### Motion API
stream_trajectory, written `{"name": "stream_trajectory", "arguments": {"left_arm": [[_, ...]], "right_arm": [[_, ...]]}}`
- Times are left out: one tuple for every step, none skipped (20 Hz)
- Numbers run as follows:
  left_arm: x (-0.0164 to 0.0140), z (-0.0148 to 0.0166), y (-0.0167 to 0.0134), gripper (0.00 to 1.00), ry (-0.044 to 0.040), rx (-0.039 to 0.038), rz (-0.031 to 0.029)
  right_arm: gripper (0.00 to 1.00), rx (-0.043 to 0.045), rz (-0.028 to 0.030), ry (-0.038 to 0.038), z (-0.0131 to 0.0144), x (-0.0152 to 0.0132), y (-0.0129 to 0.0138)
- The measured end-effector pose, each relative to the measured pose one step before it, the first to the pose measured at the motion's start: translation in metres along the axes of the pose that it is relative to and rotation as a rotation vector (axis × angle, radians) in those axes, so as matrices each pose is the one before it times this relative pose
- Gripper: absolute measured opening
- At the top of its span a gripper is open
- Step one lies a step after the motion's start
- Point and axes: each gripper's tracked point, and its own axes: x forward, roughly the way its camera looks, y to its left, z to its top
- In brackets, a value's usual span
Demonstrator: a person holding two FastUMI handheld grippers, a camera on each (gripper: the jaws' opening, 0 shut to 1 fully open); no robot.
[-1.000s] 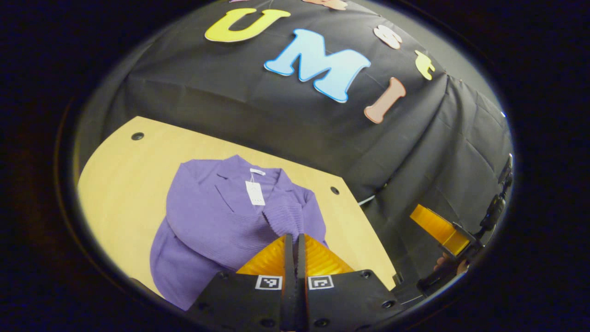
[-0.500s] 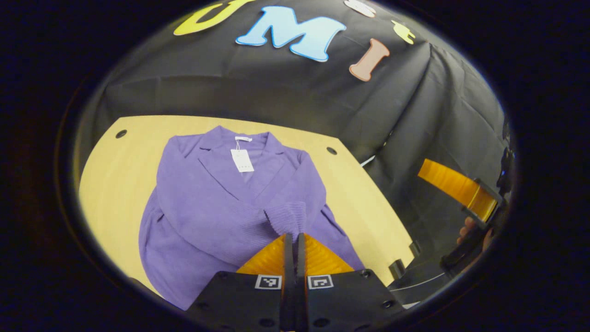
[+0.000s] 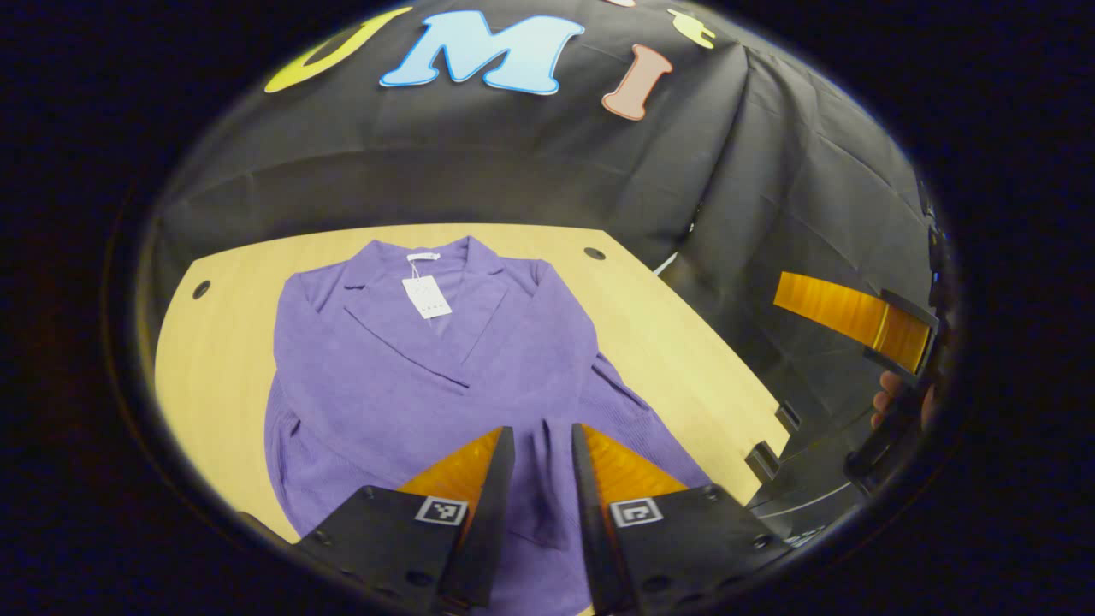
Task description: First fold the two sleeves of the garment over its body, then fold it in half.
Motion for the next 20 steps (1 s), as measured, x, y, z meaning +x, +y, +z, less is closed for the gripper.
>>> {"name": "stream_trajectory", "arguments": {"left_arm": [[-0.00271,-0.00053,-0.00128,0.50,-0.00315,0.01090,0.00255],[-0.00181,0.00078,0.00121,0.62,-0.01067,0.00931,0.00324],[-0.00301,0.00208,-0.00088,0.75,-0.01549,0.00505,0.00413],[-0.00354,0.00189,-0.00306,0.87,-0.01557,0.00484,-0.00088],[-0.00391,0.00304,0.00096,0.82,-0.02006,0.01059,0.00972],[-0.00355,0.00426,-0.00003,0.82,-0.02585,0.01423,0.00582],[-0.00576,0.00593,0.00184,0.86,-0.03206,0.01881,0.02127],[-0.00660,0.00949,0.00013,0.90,-0.03856,0.01874,0.01727],[-0.00862,0.00992,0.00160,0.99,-0.04380,0.01616,0.02264],[-0.00977,0.00885,0.00050,0.91,-0.04076,0.01111,0.01619],[-0.01104,0.00513,0.00442,0.92,-0.02901,0.00734,0.02741],[-0.00841,0.00047,0.00703,0.93,-0.01389,0.00367,0.03364],[-0.00778,-0.00291,0.00844,0.93,-0.00304,-0.00676,0.03494],[-0.00877,-0.00733,0.00535,0.93,0.00979,-0.01241,0.03258],[-0.00960,-0.00827,0.00956,0.93,0.01274,-0.01768,0.03389],[-0.00904,-0.01121,0.01425,0.93,0.01667,-0.01585,0.03762],[-0.00801,-0.01173,0.01692,0.93,0.02016,-0.01420,0.04113],[-0.00789,-0.01551,0.02133,0.93,0.02703,-0.01336,0.04067],[-0.00602,-0.01555,0.02065,0.94,0.03054,-0.01651,0.03836],[-0.00652,-0.01584,0.01925,0.94,0.03174,-0.02176,0.02814]], "right_arm": [[0.95,-0.00112,-0.00683,0.00245,-0.00039,-0.00183,-0.00192],[0.95,0.00052,0.00045,-0.00133,0.00051,-0.00193,-0.00053],[0.99,0.00048,0.00390,-0.00314,0.00092,-0.00207,-0.00006],[0.95,0.00100,0.00517,-0.00189,0.00086,-0.00084,0.00060],[0.95,0.00072,0.00467,-0.00589,0.00145,-0.00161,0.00066],[0.95,-0.00361,0.00731,-0.00810,0.00025,-0.00024,0.00023],[0.95,-0.00933,0.00871,-0.00458,-0.00059,-0.00173,0.00087],[0.95,-0.01423,0.01191,0.00143,-0.00290,-0.00049,0.00103],[0.95,-0.01509,0.01157,0.00308,-0.00303,-0.00134,0.00145],[0.95,-0.01295,0.01170,-0.00143,-0.00260,-0.00148,0.00073],[0.95,-0.01150,0.01153,0.00180,-0.00299,-0.00240,0.00203],[0.95,-0.01252,0.01298,0.01246,-0.00755,-0.00234,0.00314],[0.95,-0.01279,0.01484,0.01390,-0.00779,-0.00296,0.00323],[0.95,-0.00859,0.01276,0.02098,-0.01017,-0.00243,0.00299],[0.95,-0.00456,0.01794,0.02810,-0.01182,-0.00258,0.00449],[0.95,-0.00402,0.01107,0.03637,-0.01505,-0.00101,0.00256],[0.95,-0.00204,0.01167,0.04100,-0.01539,-0.00096,0.00257],[0.95,0.00098,0.00928,0.03913,-0.01526,-0.00038,0.00147],[0.95,0.00054,0.00630,0.03688,-0.01441,0.00003,0.00121],[0.95,-0.00353,0.00529,0.03185,-0.01357,0.00071,0.00149]]}}
